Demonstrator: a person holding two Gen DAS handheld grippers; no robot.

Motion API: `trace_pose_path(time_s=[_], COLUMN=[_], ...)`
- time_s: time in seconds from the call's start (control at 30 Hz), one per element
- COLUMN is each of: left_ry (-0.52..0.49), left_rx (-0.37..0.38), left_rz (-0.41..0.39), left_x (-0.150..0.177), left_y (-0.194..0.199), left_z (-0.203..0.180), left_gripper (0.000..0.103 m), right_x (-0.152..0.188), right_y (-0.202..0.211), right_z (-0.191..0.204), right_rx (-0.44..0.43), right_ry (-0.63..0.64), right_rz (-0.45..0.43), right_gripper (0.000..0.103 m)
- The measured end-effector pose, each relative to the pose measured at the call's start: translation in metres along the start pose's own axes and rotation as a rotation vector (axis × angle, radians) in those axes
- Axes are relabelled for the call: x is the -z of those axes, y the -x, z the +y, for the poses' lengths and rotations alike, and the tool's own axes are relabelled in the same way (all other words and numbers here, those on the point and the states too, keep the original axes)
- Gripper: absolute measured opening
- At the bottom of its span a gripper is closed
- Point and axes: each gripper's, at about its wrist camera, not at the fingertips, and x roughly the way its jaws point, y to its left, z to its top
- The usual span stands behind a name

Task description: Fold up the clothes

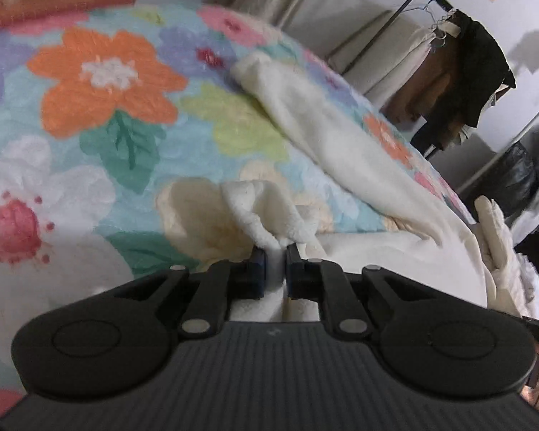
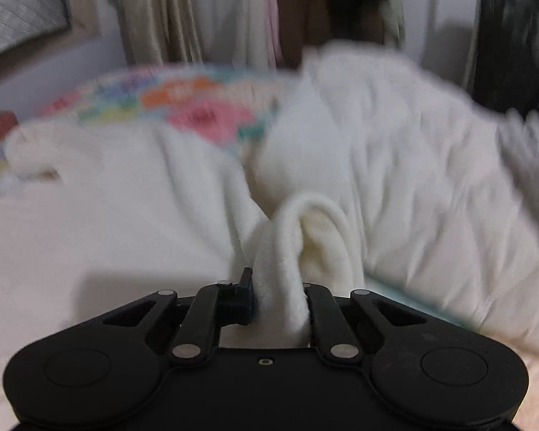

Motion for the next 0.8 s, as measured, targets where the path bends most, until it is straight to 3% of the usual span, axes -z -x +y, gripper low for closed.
trace_pose_path(time_s=[0.07,0.13,0.2,0.23,0.3,0.37,0.4,0.43,0.47,0.5,0.6,0.67,0.73,0.8], left_ry=[-0.034,-0.012,0.003,-0.018,-0.073,-0.096,-0.078,-0.033,0.018,0.074,0.198,0.227,0.224,0.258], left_rx=[-0.047,-0.065,-0.107,-0.169,-0.322,-0.500,-0.485,-0.424,-0.375,-0.351,-0.330,-0.346,-0.328,-0.310], left_rz=[-0.061,-0.136,-0.184,-0.178,-0.120,-0.048,-0.050,-0.062,-0.065,-0.057,-0.020,0.027,0.093,0.132], left_x=[-0.001,-0.003,-0.005,-0.005,-0.004,-0.002,0.001,0.006,0.013,0.024,0.061,0.082,0.099,0.118], left_y=[0.015,0.035,0.050,0.048,0.034,0.025,0.033,0.049,0.064,0.077,0.112,0.121,0.120,0.119], left_z=[-0.011,-0.021,-0.032,-0.041,-0.054,-0.061,-0.060,-0.055,-0.050,-0.044,-0.030,-0.025,-0.019,-0.012], left_gripper=[0.009,0.009,0.009,0.012,0.027,0.032,0.035,0.048,0.063,0.069,0.071,0.075,0.087,0.088], right_x=[0.002,0.001,0.002,0.005,0.010,0.014,0.015,0.015,0.016,0.018,0.022,0.025,0.027,0.027], right_y=[-0.009,-0.005,0.003,0.006,0.017,0.036,0.046,0.057,0.068,0.079,0.089,0.094,0.099,0.095], right_z=[0.015,0.033,0.047,0.056,0.072,0.084,0.091,0.098,0.104,0.110,0.136,0.153,0.170,0.185], right_rx=[0.055,0.143,0.207,0.232,0.306,0.362,0.361,0.353,0.310,0.260,0.083,-0.036,-0.154,-0.288], right_ry=[0.082,0.154,0.198,0.246,0.335,0.372,0.362,0.346,0.327,0.307,0.288,0.276,0.264,0.216], right_rz=[0.024,0.011,-0.006,-0.010,-0.026,-0.075,-0.102,-0.129,-0.148,-0.165,-0.128,-0.101,-0.072,-0.031], right_gripper=[0.015,0.034,0.041,0.046,0.053,0.054,0.058,0.064,0.066,0.066,0.067,0.067,0.067,0.067])
